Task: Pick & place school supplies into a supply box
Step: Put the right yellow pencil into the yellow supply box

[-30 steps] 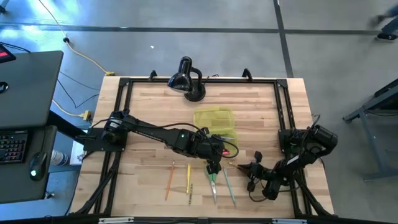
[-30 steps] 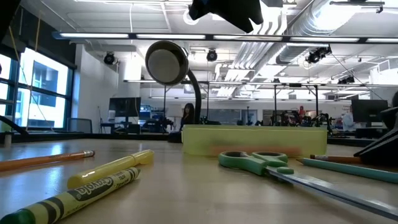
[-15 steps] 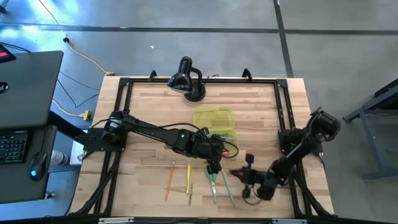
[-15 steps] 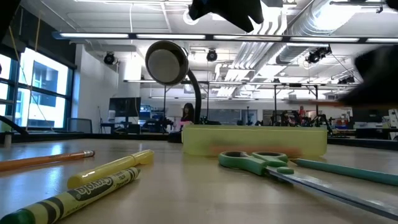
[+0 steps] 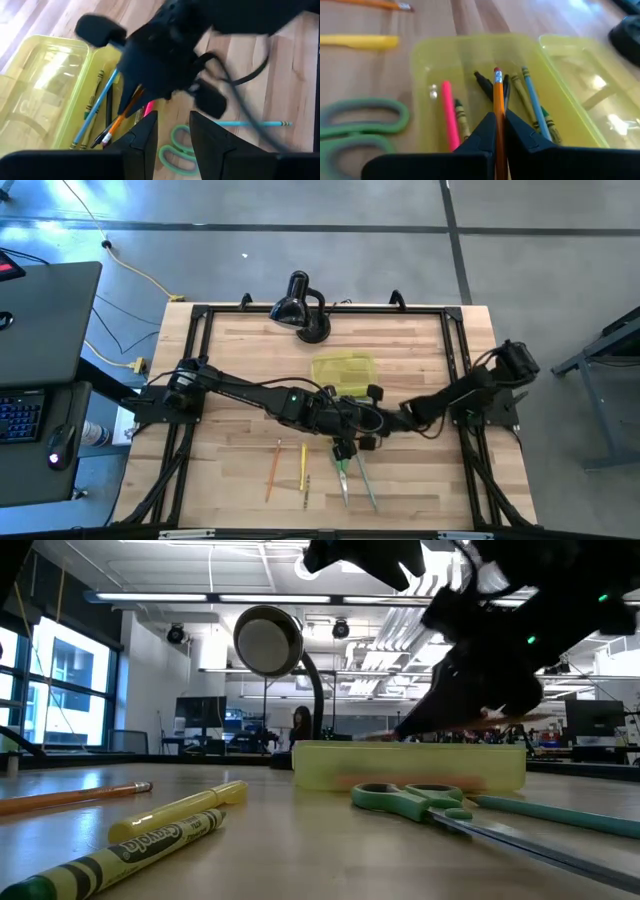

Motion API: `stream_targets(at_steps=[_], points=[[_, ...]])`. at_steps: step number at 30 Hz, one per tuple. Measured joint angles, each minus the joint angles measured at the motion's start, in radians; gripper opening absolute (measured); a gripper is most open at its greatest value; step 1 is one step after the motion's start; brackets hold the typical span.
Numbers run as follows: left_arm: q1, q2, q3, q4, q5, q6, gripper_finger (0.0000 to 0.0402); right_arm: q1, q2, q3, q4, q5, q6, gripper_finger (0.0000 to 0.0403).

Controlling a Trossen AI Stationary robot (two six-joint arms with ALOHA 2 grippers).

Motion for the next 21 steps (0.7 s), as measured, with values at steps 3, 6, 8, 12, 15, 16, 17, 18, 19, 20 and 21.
stream_targets(at_steps=[3,6,8,12,15,16,17,18,19,20,21], points=[[0.000,0.000,0.000,0.000,-0.001,-0.023,0.0143,-0.048,0.030,0.000,0.052,-0.076,-0.046,0.0003],[-0.002,0.000,0.000,-0.001,-0.003,-0.028,0.0143,-0.073,0.047,0.000,0.112,-0.099,-0.071,0.0003],[-0.002,0.000,0.000,-0.002,-0.003,-0.027,0.0143,-0.082,0.048,0.000,0.146,-0.099,-0.082,0.0004],[-0.002,0.000,0.000,-0.014,-0.003,-0.028,0.0143,-0.102,0.048,0.000,0.165,-0.118,-0.064,0.0006],[-0.002,0.000,0.000,-0.016,-0.016,-0.042,0.0143,-0.116,0.048,0.000,0.166,-0.132,-0.024,0.0004],[-0.002,0.000,0.000,-0.016,-0.023,-0.043,0.0143,-0.119,0.048,0.000,0.169,-0.131,-0.018,0.0003],[-0.002,0.000,0.000,-0.016,-0.030,-0.043,0.0143,-0.120,0.048,0.000,0.170,-0.128,-0.011,0.0003],[-0.002,0.000,0.000,-0.016,-0.037,-0.043,0.0143,-0.120,0.048,0.000,0.171,-0.119,-0.004,0.0003],[-0.002,0.000,0.000,-0.016,-0.039,-0.043,0.0143,-0.120,0.048,0.000,0.170,-0.105,0.005,0.0005],[-0.002,0.000,0.000,-0.016,-0.039,-0.043,0.0143,-0.119,0.049,0.000,0.170,-0.091,0.020,0.0007],[-0.002,0.000,0.000,-0.016,-0.040,-0.043,0.0143,-0.119,0.055,0.001,0.176,-0.077,0.033,0.0011]])
